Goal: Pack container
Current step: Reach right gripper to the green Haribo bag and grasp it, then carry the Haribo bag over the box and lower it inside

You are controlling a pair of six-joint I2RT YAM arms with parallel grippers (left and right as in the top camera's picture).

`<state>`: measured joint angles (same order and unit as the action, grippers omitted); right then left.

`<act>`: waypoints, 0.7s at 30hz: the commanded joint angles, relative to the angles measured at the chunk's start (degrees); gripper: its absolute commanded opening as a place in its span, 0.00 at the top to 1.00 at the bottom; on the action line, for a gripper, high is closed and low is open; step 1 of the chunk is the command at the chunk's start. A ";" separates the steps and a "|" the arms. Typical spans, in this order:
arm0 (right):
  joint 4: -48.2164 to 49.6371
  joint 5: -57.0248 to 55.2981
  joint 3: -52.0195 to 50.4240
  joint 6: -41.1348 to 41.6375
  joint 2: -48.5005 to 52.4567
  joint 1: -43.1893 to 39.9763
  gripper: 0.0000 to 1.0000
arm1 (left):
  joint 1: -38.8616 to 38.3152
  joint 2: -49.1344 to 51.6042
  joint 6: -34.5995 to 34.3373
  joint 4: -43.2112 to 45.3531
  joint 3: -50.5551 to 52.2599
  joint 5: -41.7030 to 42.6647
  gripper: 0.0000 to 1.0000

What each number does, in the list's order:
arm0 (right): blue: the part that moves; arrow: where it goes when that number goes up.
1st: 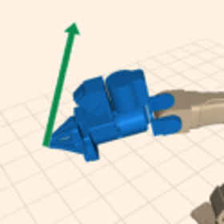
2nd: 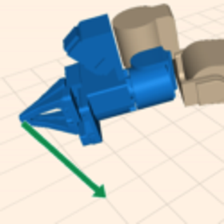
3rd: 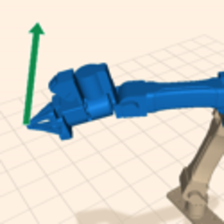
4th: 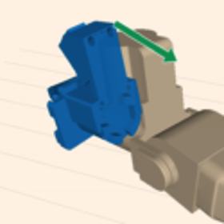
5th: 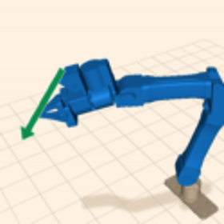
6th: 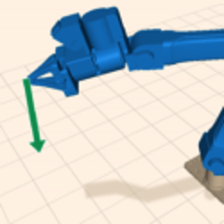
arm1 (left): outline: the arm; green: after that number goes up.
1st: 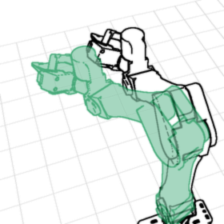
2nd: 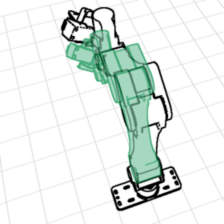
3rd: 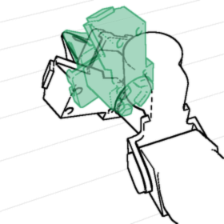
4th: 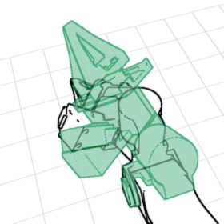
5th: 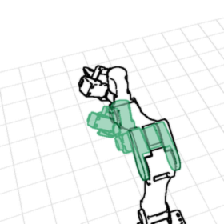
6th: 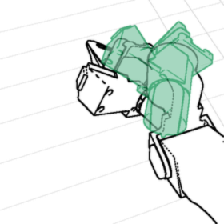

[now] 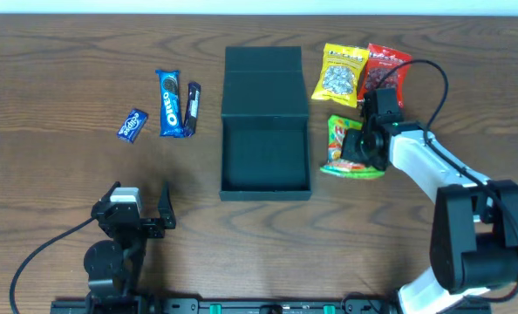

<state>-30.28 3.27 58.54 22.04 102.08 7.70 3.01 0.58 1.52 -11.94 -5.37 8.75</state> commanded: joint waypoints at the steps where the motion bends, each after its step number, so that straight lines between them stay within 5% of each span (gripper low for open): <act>1: -2.27 1.70 0.79 -0.26 -3.45 0.22 0.99 | 0.31 -0.33 0.66 -0.44 1.55 -0.35 0.05; 13: -4.59 1.70 6.03 5.88 -27.63 10.08 0.99 | 0.31 -0.33 0.66 -0.44 1.55 -0.33 0.05; 21: 1.68 -4.22 7.93 20.00 -23.17 25.90 0.99 | 0.31 -0.33 0.66 -0.44 1.55 -0.33 0.05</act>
<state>-29.65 3.01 65.21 34.85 76.79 30.68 3.01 0.58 1.52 -11.94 -5.37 8.75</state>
